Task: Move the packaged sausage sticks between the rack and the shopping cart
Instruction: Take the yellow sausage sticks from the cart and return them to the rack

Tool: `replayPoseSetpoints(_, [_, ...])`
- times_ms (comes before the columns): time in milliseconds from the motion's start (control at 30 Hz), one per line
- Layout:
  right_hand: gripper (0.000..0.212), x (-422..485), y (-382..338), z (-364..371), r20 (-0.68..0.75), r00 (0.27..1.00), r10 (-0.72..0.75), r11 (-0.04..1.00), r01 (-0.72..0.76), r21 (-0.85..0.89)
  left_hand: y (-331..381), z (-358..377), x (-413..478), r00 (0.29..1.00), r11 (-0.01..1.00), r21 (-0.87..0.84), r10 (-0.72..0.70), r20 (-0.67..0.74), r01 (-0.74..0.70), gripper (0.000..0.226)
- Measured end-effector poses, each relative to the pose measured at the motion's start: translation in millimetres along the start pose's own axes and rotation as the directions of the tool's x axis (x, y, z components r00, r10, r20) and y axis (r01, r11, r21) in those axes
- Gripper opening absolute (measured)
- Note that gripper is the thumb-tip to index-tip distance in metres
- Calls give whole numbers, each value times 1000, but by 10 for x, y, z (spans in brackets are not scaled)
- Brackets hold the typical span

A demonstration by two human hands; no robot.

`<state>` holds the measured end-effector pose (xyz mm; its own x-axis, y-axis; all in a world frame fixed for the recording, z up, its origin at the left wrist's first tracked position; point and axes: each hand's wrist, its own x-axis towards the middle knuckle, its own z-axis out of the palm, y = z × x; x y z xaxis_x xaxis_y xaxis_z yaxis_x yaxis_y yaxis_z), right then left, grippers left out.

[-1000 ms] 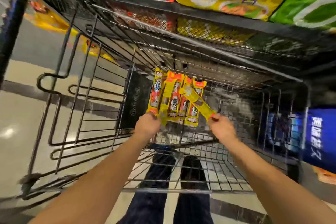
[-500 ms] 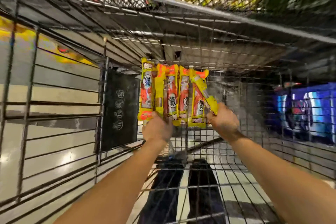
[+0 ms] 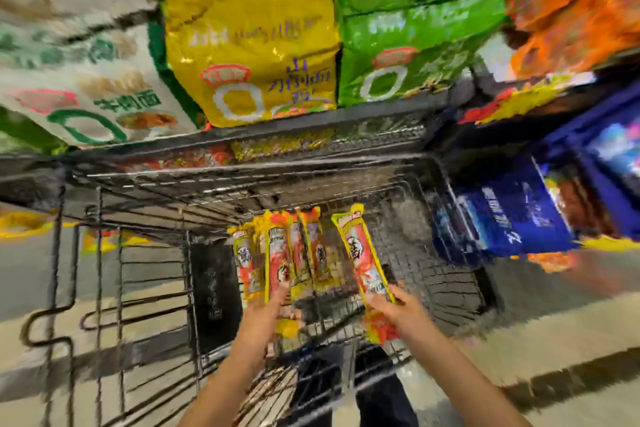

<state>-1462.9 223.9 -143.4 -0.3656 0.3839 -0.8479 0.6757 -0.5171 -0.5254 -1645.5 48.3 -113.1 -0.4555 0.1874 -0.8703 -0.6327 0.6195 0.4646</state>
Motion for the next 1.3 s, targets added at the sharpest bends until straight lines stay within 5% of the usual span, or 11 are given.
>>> replayPoseSetpoints(233, [6,-1289,26,-472,-173,983,-56,906,123,405,353,380,-900,984,990,51,125,130,-132,34])
replayPoseSetpoints(367, [16,-1738,355,-801,-283,959,14,801,159,577,389,771,-1230,963,972,176,108,248,-155,65])
replayPoseSetpoints(533, [18,-2201,882,-1234,-358,929,97,601,232,765,403,1409,-1628,922,898,357,116,370,-257,33])
replayPoseSetpoints(633, [23,-2478,1117,-1564,-404,906,123,466,307,830,394,1930,-1818,880,853,435,56,472,-287,45])
replayPoseSetpoints(767, [5,-2874,1461,-2061,-453,872,182,355,372,858,218,2743,-2131,849,782,514,36,528,-353,34])
replayPoseSetpoints(1000, [30,-3222,1950,-3050,-508,829,235,292,438,850,-245,3992,-2761,805,666,596,13,593,-449,36])
replayPoseSetpoints(1300, [38,-3426,2005,-4550,-538,843,-6,478,475,739,-429,5425,-3544,756,770,412,137,640,-488,40])
